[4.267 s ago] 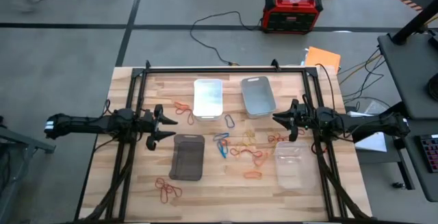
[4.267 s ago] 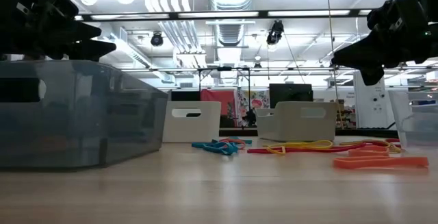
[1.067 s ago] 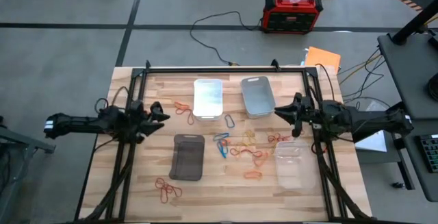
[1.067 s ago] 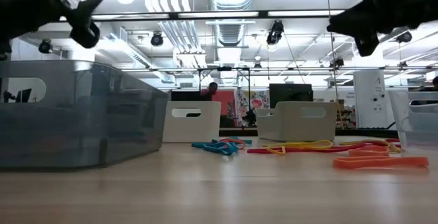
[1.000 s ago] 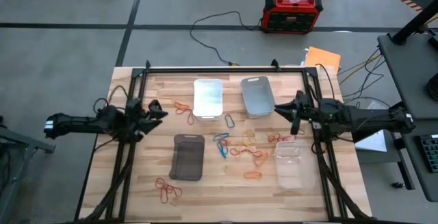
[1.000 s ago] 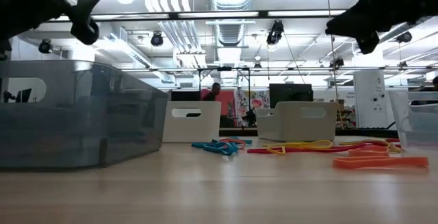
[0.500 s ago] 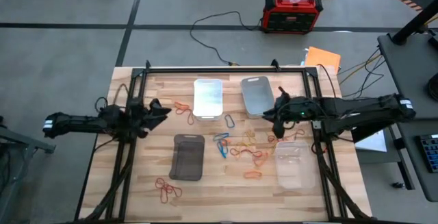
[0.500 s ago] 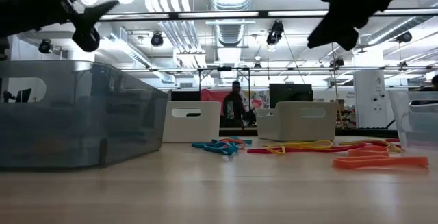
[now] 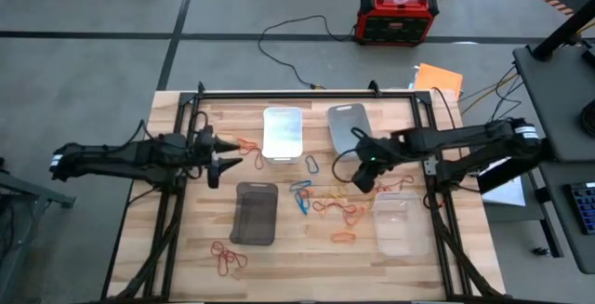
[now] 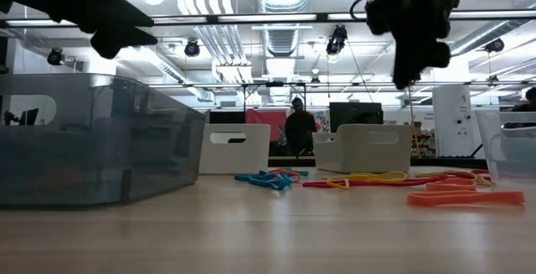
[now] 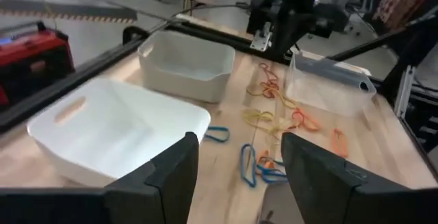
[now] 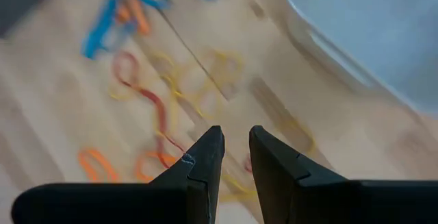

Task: Sort rubber bands into baskets
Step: Put the yellow rubber band into the gray bin

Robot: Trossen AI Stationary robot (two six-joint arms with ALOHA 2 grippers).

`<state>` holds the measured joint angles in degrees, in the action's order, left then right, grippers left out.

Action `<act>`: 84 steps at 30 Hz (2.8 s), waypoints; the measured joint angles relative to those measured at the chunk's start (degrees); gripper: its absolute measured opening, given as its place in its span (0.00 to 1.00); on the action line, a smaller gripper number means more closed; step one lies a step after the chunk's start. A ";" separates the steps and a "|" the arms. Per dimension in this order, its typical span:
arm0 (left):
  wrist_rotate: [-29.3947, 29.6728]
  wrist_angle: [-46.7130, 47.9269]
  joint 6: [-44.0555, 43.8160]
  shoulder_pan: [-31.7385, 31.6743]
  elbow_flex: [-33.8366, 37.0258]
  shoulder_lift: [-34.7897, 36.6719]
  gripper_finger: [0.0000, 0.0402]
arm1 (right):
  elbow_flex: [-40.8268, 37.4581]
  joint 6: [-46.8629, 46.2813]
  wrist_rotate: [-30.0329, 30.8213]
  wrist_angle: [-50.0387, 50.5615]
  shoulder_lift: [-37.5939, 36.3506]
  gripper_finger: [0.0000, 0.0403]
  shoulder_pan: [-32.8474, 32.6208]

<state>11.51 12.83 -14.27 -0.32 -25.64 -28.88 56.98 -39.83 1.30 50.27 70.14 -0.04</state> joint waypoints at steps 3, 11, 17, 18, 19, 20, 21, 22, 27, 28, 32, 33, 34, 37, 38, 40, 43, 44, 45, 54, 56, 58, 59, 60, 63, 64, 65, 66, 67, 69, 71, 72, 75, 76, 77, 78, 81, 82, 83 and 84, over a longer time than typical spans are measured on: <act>2.07 0.81 1.22 -0.09 -0.63 -0.18 0.48 | 1.76 -2.07 -0.30 0.90 3.58 0.17 -0.23; 5.98 5.78 -1.27 -0.10 -1.57 -1.20 0.48 | 8.97 -1.85 0.55 0.50 14.34 0.17 -0.06; 5.99 5.71 -0.44 -0.11 -1.54 -2.34 0.48 | 15.47 -1.14 -1.68 1.40 22.72 0.17 0.20; 5.99 5.71 -0.06 -0.11 -1.54 -2.49 0.48 | 16.56 -1.20 -2.88 2.02 24.18 0.17 0.18; 5.99 5.65 0.20 -0.11 -1.54 -2.54 0.48 | 17.56 -1.58 -3.56 2.63 25.46 0.17 0.10; 5.99 5.67 0.28 -0.11 -1.54 -2.55 0.48 | 18.37 -2.40 -3.70 3.62 26.60 0.17 -0.16; 5.99 5.65 0.30 -0.11 -1.54 -2.56 0.48 | 18.96 -2.81 -3.74 4.84 27.74 0.17 -0.39; 5.99 5.66 0.53 -0.11 -1.54 -2.55 0.48 | 19.29 -2.91 -3.74 5.77 28.66 0.17 -0.58; 6.04 5.62 1.80 -0.11 -1.67 -2.21 0.48 | 18.83 -4.30 -3.08 5.96 31.32 0.17 -1.14; 6.08 5.60 1.84 -0.11 -1.67 -2.21 0.48 | 18.66 -4.68 -2.62 5.99 31.64 0.17 -1.15; 6.11 5.65 2.66 -0.11 -1.65 -2.19 0.48 | 18.07 -5.34 -0.92 5.66 32.94 0.17 -1.15; 6.12 5.64 2.77 -0.11 -1.65 -2.18 0.48 | 18.02 -5.33 -0.74 5.23 33.18 0.17 -1.15; 6.12 5.65 2.90 -0.11 -1.65 -2.19 0.48 | 17.98 -5.32 -0.43 4.61 33.42 0.17 -1.17; 6.12 5.62 3.28 -0.11 -1.65 -2.17 0.48 | 17.96 -5.18 0.20 4.27 34.05 0.18 -1.19; 6.12 5.62 3.30 -0.11 -1.63 -2.17 0.48 | 17.96 -5.14 0.22 4.18 34.09 0.18 -1.19; 6.14 5.62 3.30 -0.11 -1.63 -2.17 0.48 | 17.96 -5.14 0.24 4.06 34.13 0.21 -1.19; 6.14 5.62 3.30 -0.11 -1.63 -2.17 0.48 | 17.84 -4.10 0.69 3.14 34.39 0.27 -1.19; 6.14 5.62 3.30 -0.11 -1.61 -2.17 0.48 | 17.81 -3.84 0.78 2.46 34.66 0.29 -1.19; 6.14 5.62 3.30 -0.11 -1.61 -2.17 0.48 | 17.74 -3.64 0.79 1.83 34.95 0.31 -1.19; 6.14 5.62 3.30 -0.11 -1.59 -2.18 0.48 | 17.39 -2.47 1.73 0.22 38.78 0.37 -1.19; 6.14 5.60 3.30 -0.11 -1.58 -2.28 0.48 | 17.40 -2.00 1.74 -0.19 39.38 0.36 -1.19; 6.14 5.62 3.30 -0.11 -1.56 -2.32 0.48 | 17.54 -1.25 1.68 -0.62 40.06 0.33 -1.22; 6.14 5.58 3.30 -0.11 -1.56 -2.36 0.48 | 17.58 -1.12 1.57 -0.67 40.25 0.31 -1.22; 6.14 5.60 3.30 -0.11 -1.56 -2.37 0.48 | 17.59 -1.06 1.44 -0.69 40.25 0.28 -1.22; 6.14 5.60 3.30 -0.11 -1.54 -2.54 0.48 | 17.50 -0.72 1.46 -0.69 40.13 0.16 -1.19; 6.14 5.60 3.30 -0.11 -1.54 -2.57 0.48 | 17.45 -0.66 1.49 -0.70 39.84 0.11 -1.19; 6.14 5.60 3.30 -0.11 -1.55 -2.61 0.48 | 17.36 -0.61 1.57 -0.63 39.61 0.07 -1.19; 6.15 5.60 3.30 -0.11 -1.54 -2.65 0.48 | 17.30 -0.55 1.55 -0.51 39.11 0.05 -1.19; 6.14 5.60 3.30 -0.11 -1.54 -2.65 0.48 | 17.26 -0.57 1.45 -0.49 38.71 0.04 -1.19; 6.14 5.60 3.30 -0.11 -1.54 -2.65 0.48 | 17.26 -0.62 1.36 -0.53 37.78 0.03 -1.19; 6.14 5.60 3.30 -0.11 -1.54 -2.65 0.48 | 17.26 -0.55 1.25 -0.65 36.54 0.02 -1.31; 6.14 5.60 3.30 -0.11 -1.54 -2.65 0.48 | 17.26 -0.55 1.25 -0.69 35.87 0.02 -1.36; 6.14 5.60 3.30 -0.11 -1.54 -2.65 0.48 | 17.26 -0.55 1.27 -0.54 33.90 0.02 -1.83; 6.14 5.60 3.30 -0.11 -1.54 -2.65 0.48 | 17.27 -0.55 1.26 -0.53 33.08 0.02 -2.05; 6.14 5.62 3.30 -0.11 -1.54 -2.65 0.48 | 17.26 -0.53 1.29 -0.45 32.29 0.02 -2.35; 6.14 5.62 3.30 -0.10 -1.54 -2.65 0.48 | 17.26 -0.50 1.46 -0.52 31.42 0.02 -2.74; 6.14 5.60 3.30 -0.09 -1.54 -2.66 0.48 | 17.28 -0.41 2.55 -0.87 28.27 0.02 -3.78; 6.14 5.59 3.30 -0.11 -1.54 -2.67 0.48 | 17.28 -0.39 3.33 -1.10 27.12 0.02 -4.15; 6.14 5.60 3.29 -0.11 -1.54 -2.67 0.48 | 17.28 -0.33 4.25 -1.25 26.05 0.02 -4.50; 6.14 5.50 3.30 -0.11 -1.54 -2.67 0.48 | 17.29 -0.10 5.13 -1.51 24.82 0.02 -4.78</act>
<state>17.65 18.34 -10.96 -0.43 -27.18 -31.55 74.27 -39.93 6.43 48.76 94.96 -4.82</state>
